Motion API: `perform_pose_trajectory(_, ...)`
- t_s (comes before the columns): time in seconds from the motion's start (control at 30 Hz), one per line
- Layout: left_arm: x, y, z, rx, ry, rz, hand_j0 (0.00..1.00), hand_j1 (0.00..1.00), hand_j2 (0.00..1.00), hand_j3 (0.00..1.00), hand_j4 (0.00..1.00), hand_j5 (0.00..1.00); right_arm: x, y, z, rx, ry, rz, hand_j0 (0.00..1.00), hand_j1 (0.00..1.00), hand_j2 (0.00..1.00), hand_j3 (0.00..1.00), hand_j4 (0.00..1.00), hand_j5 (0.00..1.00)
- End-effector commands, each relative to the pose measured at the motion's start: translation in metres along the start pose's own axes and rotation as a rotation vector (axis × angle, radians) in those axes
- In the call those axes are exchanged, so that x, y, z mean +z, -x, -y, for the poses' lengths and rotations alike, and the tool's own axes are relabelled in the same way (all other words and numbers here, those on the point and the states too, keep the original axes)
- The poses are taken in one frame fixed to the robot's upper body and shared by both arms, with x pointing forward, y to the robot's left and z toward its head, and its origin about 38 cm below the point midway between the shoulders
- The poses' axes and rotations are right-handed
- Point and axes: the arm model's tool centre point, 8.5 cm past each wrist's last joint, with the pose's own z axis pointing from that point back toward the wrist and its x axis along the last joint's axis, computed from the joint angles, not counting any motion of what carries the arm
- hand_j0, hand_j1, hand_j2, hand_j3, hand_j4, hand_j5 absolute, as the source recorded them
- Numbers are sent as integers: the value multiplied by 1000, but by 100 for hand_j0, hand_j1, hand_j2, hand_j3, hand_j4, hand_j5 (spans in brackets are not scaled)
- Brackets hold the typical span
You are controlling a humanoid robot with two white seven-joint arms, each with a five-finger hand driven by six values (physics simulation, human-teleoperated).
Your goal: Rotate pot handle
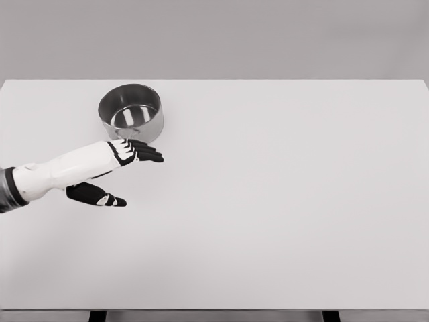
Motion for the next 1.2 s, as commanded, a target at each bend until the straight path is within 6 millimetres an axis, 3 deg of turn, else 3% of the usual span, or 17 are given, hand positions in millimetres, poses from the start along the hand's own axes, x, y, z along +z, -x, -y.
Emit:
perform_pose_trajectory(0.0,0,0,1,12,7,-4,94,94,94,94,94,94,0,0,0,0,0,0,100,100,100,100,100,100)
perform_pose_trajectory(0.3,-4,9,11,67,21,-82,94,94,94,94,94,94,0,0,0,0,0,0,100,100,100,100,100,100)
perform_pose_trajectory(0.4,-4,10,13,71,45,-90,85,85,85,85,85,85,0,0,0,0,0,0,100,100,100,100,100,100)
perform_pose_trajectory(1.17,-23,16,15,103,56,-161,82,82,82,82,82,82,0,0,0,0,0,-1,100,100,100,100,100,100)
